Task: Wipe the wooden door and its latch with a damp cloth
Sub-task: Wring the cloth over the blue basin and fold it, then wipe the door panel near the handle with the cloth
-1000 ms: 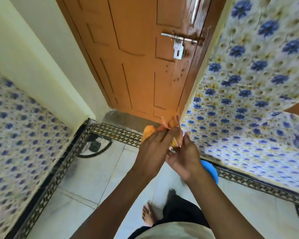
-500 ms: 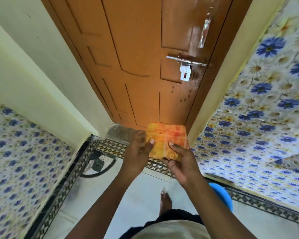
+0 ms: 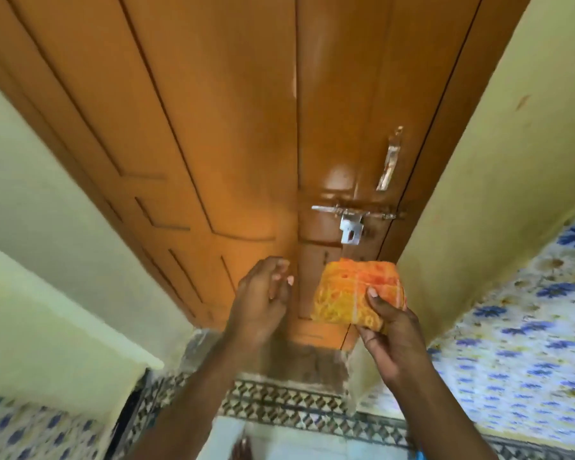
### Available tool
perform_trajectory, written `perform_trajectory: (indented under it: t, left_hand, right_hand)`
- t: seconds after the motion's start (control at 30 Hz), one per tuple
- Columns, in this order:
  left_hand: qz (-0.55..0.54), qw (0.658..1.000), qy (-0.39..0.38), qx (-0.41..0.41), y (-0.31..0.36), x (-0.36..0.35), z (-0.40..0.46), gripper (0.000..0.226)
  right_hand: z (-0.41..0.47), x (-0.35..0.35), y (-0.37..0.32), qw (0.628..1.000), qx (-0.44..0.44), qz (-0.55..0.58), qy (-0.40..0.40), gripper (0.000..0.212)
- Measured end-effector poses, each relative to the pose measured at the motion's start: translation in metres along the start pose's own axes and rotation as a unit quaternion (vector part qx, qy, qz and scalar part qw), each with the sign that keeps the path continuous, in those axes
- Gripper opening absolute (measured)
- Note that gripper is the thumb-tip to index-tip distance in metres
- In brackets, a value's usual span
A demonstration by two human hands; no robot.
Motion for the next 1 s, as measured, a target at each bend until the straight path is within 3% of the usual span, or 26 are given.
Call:
perform_trajectory:
  t: [0.13,0.27,0.37,0.47,0.57,0.77,0.83,0.9,0.97,1.0]
  left_hand:
    - [0.082,0.973,-0.091,-0.194,0.049,0.007,0.085,0.034]
    - [0.172,0.883,-0.165,-0.405,0.101,-0.013,0.139,0.046]
    - [0.306,0.812,-0.168,-0.468,0.131,-0.027,0.171,0.064]
    - [0.374,0.776,-0.119,-0.494,0.158,-0.032,0.2,0.072]
    - [0.406,0.755,-0.087,-0.508,0.165,-0.03,0.228,0.065]
    - [0.437,0.7,-0.006,-0.565,0.149,-0.038,0.247,0.064]
    - [0.441,0.689,0.029,-0.574,0.149,-0.041,0.249,0.065]
    - [0.435,0.687,0.058,-0.58,0.147,-0.041,0.248,0.067]
    - [0.43,0.682,0.077,-0.587,0.147,-0.042,0.247,0.067]
    - [0.427,0.678,0.082,-0.592,0.147,-0.042,0.246,0.068]
  right_hand:
    - [0.012,-0.024,-0.04,0.992,0.102,0.007,0.077,0.021]
    - [0.016,-0.034,-0.077,0.961,0.198,0.013,0.193,0.022]
    - [0.012,-0.044,-0.109,0.912,0.287,0.014,0.294,0.029]
    - [0.01,-0.048,-0.146,0.845,0.338,-0.049,0.411,0.014]
    - [0.01,-0.062,-0.185,0.78,0.391,-0.099,0.478,0.023]
    - [0.05,-0.124,-0.221,0.707,0.514,-0.244,0.421,0.032]
    - [0.063,-0.138,-0.208,0.652,0.57,-0.325,0.379,0.041]
    - [0.07,-0.15,-0.186,0.565,0.634,-0.431,0.306,0.05]
    - [0.082,-0.147,-0.165,0.487,0.656,-0.517,0.255,0.054]
    - [0.086,-0.142,-0.158,0.468,0.653,-0.538,0.255,0.052]
Point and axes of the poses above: each hand's wrist, its own z-axis towards the middle knuckle, its own x-axis out of the back of the hand, y = z × x, the point moved 10 cm from there along z, towards the middle knuckle, and after that the axes turned 13 degrees about -z, right-handed, at the moved point
